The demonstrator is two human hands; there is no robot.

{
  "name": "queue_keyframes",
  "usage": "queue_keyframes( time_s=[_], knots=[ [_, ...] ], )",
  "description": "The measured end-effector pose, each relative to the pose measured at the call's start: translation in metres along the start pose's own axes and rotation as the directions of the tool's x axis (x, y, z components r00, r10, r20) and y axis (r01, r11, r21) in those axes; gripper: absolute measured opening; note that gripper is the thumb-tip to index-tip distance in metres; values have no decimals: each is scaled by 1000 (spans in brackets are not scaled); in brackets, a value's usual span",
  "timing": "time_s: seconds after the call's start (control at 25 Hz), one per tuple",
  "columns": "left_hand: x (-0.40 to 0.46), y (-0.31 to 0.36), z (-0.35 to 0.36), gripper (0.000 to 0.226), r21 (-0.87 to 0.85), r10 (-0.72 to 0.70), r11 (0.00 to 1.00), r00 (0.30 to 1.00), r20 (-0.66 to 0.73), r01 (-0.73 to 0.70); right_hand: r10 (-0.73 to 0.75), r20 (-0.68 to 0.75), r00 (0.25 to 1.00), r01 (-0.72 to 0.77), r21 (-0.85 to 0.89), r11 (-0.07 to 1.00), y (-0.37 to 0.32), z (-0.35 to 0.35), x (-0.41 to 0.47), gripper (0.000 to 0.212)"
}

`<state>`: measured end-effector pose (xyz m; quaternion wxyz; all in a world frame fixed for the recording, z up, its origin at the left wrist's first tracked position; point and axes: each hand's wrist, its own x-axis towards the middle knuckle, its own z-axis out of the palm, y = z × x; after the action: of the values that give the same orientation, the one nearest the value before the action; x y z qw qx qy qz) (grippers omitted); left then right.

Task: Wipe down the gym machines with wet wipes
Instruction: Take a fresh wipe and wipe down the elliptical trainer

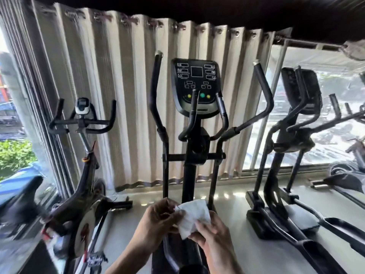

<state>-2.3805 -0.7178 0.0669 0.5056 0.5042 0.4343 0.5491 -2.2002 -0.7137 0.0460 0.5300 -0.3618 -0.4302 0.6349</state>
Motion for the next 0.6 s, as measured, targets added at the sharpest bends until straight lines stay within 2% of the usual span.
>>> queue_keyframes(
  time_s=[0.08,0.12,0.16,0.24,0.32,0.4,0.44,0.52,0.6],
  knots=[
    [49,14,-18,14,230,67,971,998,-22,-60,-55,-103,993,55,-8,998,-16,4,53,20],
    [74,20,-32,9,391,126,914,992,-26,-106,-93,-144,985,91,-17,996,-22,5,80,16],
    [98,26,-47,13,537,200,829,979,-27,-155,-133,-178,975,129,-31,991,-30,4,102,16],
    [136,41,-75,28,725,349,642,937,13,-249,-231,-213,949,225,-52,973,-46,5,132,24],
    [190,57,-108,45,861,477,395,873,105,-320,-320,-250,914,304,-101,947,-56,10,178,35],
    [245,77,-133,58,924,512,153,828,229,-350,-392,-284,875,327,-248,912,-59,18,221,35],
    [269,87,-140,64,933,503,66,820,275,-353,-427,-267,864,337,-325,884,-63,24,239,31],
    [313,106,-151,70,929,459,-70,815,354,-364,-449,-202,870,356,-373,857,-77,36,266,15],
    [358,124,-156,72,915,444,-169,801,402,-366,-509,-142,849,409,-432,804,-96,46,284,24]
  ],
)
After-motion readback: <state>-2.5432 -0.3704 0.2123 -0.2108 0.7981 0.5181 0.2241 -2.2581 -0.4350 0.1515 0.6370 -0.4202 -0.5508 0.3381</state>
